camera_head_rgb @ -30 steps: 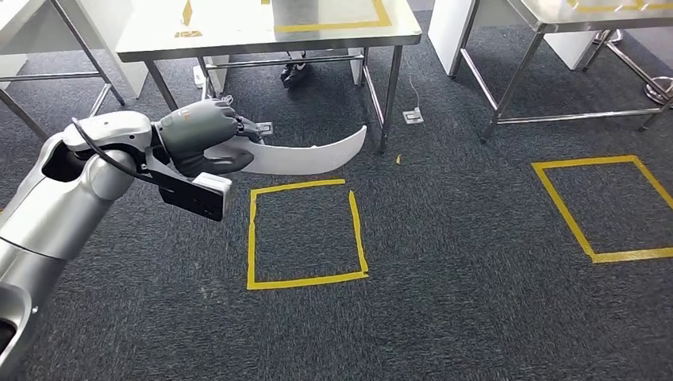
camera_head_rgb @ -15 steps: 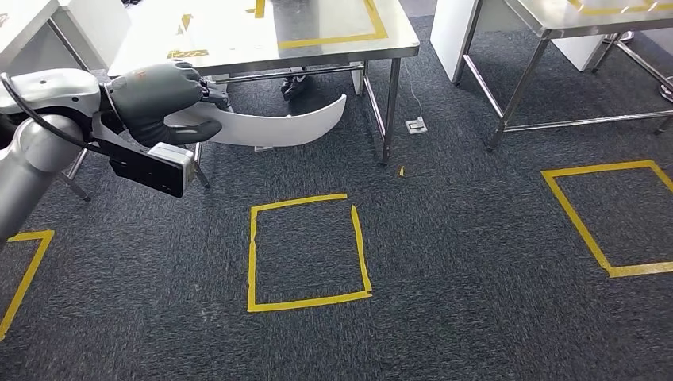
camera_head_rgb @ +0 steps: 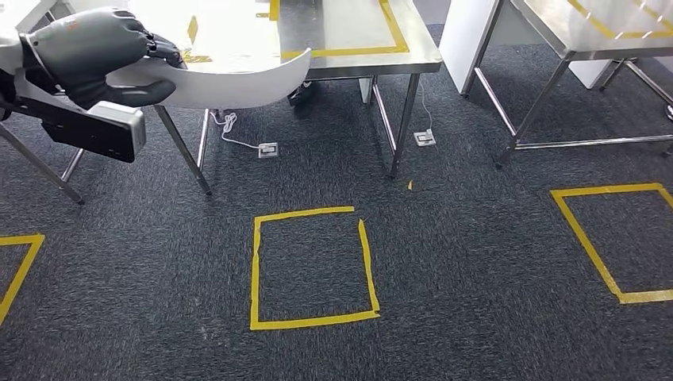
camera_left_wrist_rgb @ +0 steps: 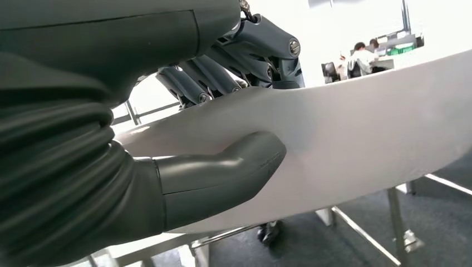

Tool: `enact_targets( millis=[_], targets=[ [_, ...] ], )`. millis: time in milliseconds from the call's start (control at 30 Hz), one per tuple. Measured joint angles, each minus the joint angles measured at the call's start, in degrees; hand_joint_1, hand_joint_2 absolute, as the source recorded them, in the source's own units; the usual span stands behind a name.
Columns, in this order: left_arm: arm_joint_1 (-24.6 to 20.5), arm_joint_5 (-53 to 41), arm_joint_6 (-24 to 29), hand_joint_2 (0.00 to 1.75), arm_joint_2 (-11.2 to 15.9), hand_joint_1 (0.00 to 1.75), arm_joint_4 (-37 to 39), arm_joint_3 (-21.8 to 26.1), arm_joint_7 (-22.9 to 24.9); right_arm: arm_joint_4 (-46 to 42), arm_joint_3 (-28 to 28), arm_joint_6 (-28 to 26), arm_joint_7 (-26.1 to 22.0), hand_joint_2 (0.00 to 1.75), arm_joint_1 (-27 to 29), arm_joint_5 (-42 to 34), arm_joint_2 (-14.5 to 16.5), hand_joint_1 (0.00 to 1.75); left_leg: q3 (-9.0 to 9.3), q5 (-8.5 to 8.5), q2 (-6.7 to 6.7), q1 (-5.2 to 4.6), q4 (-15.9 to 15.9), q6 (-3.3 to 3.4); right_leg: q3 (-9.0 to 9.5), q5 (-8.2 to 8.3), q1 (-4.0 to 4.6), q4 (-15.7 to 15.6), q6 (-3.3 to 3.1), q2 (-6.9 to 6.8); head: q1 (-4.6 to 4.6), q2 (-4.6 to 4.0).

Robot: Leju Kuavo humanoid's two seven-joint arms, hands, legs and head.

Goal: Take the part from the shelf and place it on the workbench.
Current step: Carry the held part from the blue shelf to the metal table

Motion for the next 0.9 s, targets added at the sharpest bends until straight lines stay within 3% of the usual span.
enact_targets(
  millis=[33, 67, 133, 167, 200, 333, 367, 467, 500, 533, 567, 633, 700, 800, 833, 900],
  targets=[
    [-0.01, 0.20, -0.01, 1.75, 0.75, 1.75, -0.35, -0.15, -0.02, 0.00, -0.02, 0.02, 0.02, 0.00, 0.11, -0.01, 0.00, 0.00, 0.79, -0.72, -0.10, -0.05, 0.13, -0.04, -0.41, 0.74, 0.06, -1.55, -0.04, 0.00, -0.01, 0.00],
    [-0.09, 0.39, -0.03, 1.75, 1.40, 1.75, -0.64, -0.26, 0.03, 0.00, -0.03, 0.03, 0.03, 0.00, 0.19, -0.04, 0.00, 0.00, 1.66, -1.51, -0.17, -0.07, 0.28, -0.13, -0.12, 3.08, 0.10, -4.61, -0.11, 0.00, -0.01, 0.00],
    [-0.29, 0.80, -0.04, 1.75, 2.25, 1.75, -0.88, -0.50, 0.27, 0.01, -0.05, 0.01, -0.08, 0.00, 0.26, -0.21, 0.01, 0.00, 2.89, -3.05, -0.34, -0.12, 0.66, -0.48, 1.02, 9.64, 0.27, -11.64, -0.50, -0.02, -0.03, 0.00],
    [-0.45, 1.03, -0.03, 1.75, 2.62, 1.75, -0.88, -0.70, 0.34, 0.01, -0.08, -0.02, -0.24, 0.00, 0.22, -0.34, 0.02, 0.00, 3.25, -3.71, -0.50, -0.15, 0.80, -0.80, 1.49, 11.73, 0.43, -13.79, -0.81, -0.05, -0.07, 0.00],
    [-0.56, 1.27, 0.02, 1.75, 2.95, 1.75, -0.86, -0.87, 0.40, 0.02, -0.09, -0.03, -0.42, 0.00, 0.18, -0.47, 0.04, 0.00, 3.51, -4.10, -0.68, -0.17, 0.96, -1.17, 1.71, 12.72, 0.57, -14.86, -1.20, -0.08, -0.08, -0.01],
    [-0.84, 1.35, 1.87, 1.75, 4.06, 1.75, -0.64, -1.15, 0.19, 0.02, -0.29, -0.14, -0.40, 0.00, -0.10, -1.12, 0.25, 0.00, 3.84, -4.84, -0.58, -0.17, 2.87, -2.55, 4.09, 12.12, 0.34, -15.75, -2.73, -0.21, -0.24, 0.00],
    [-0.77, 1.17, 2.65, 1.75, 4.16, 1.75, -0.44, -1.22, -0.02, 0.02, -0.43, -0.19, -0.40, 0.00, -0.12, -1.36, 0.31, 0.00, 2.56, -5.40, -0.33, -0.04, 5.33, -2.88, 4.86, 11.78, 0.22, -15.94, -2.97, -0.17, -0.33, 0.00],
    [0.29, 0.53, 4.07, 1.75, 4.12, 1.75, 0.29, -1.82, -0.33, 0.02, -0.90, -0.24, -0.40, 0.00, -0.09, -1.82, 0.57, 0.00, -4.38, -8.66, 0.13, 0.58, 15.22, -3.82, 6.67, 10.19, 0.07, -16.04, -3.15, -0.14, -0.47, 0.00],
    [0.79, 0.41, 4.18, 1.75, 4.09, 1.75, 0.51, -1.99, -0.33, 0.02, -1.06, -0.24, -0.40, 0.00, -0.08, -1.87, 0.69, 0.00, -6.03, -9.08, 0.20, 0.77, 16.46, -4.01, 7.35, 9.59, 0.00, -16.04, -3.08, -0.11, -0.48, 0.00],
    [1.14, 0.36, 4.22, 1.75, 4.05, 1.75, 0.70, -2.10, -0.33, 0.02, -1.21, -0.24, -0.40, 0.00, -0.07, -1.92, 0.77, 0.00, -6.69, -8.30, 0.28, 0.93, 15.69, -4.10, 8.12, 8.98, -0.08, -16.04, -2.97, -0.06, -0.48, 0.00],
    [1.32, 0.35, 4.25, 1.75, 4.03, 1.75, 0.84, -2.13, -0.34, 0.02, -1.33, -0.24, -0.40, 0.00, -0.06, -1.97, 0.83, 0.00, -6.44, -6.26, 0.37, 1.06, 13.09, -4.20, 8.98, 8.32, -0.18, -16.03, -2.81, -0.01, -0.48, 0.00],
    [1.40, 0.35, 4.31, 1.75, 4.01, 1.75, 1.16, -2.14, -0.35, 0.02, -1.47, -0.24, -0.41, 0.00, -0.06, -2.05, 0.87, 0.00, -4.69, -0.32, 0.58, 1.14, 5.42, -4.17, 10.49, 6.90, -0.32, -15.99, -2.30, 0.09, -0.49, 0.00],
    [1.43, 0.33, 4.37, 1.75, 3.90, 1.75, 1.54, -2.27, -0.45, 0.02, -1.51, -0.28, -0.45, 0.00, -0.14, -2.09, 0.90, 0.00, -3.58, 2.69, 0.57, 0.91, 1.07, -3.39, 11.31, 5.90, -0.30, -16.05, -1.50, 0.13, -0.50, 0.00],
    [1.43, 0.26, 4.46, 1.75, 3.78, 1.75, 1.73, -2.37, -0.62, 0.02, -1.53, -0.35, -0.39, 0.00, -0.21, -2.10, 1.01, 0.00, -3.03, 2.43, 0.27, 0.83, 0.56, -1.89, 11.08, 6.30, -0.22, -14.94, -0.47, 0.12, -0.40, -0.01],
    [1.37, 0.26, 4.51, 1.75, 3.74, 1.75, 1.74, -2.35, -0.67, 0.02, -1.53, -0.37, -0.40, 0.00, -0.24, -2.11, 1.03, 0.00, -2.63, 2.18, 0.24, 0.88, 0.45, -1.48, 9.87, 6.69, -0.24, -12.92, -0.31, 0.11, -0.36, -0.01],
    [1.34, 0.17, 4.66, 1.75, 3.47, 1.75, 1.78, -2.34, -0.73, 0.02, -1.54, -0.44, -0.41, 0.00, -0.30, -2.18, 1.06, 0.00, -1.81, 1.50, 0.20, 0.88, 0.25, -0.78, 5.34, 6.11, -0.26, -6.27, -0.14, 0.09, -0.30, -0.01]
  ],
)
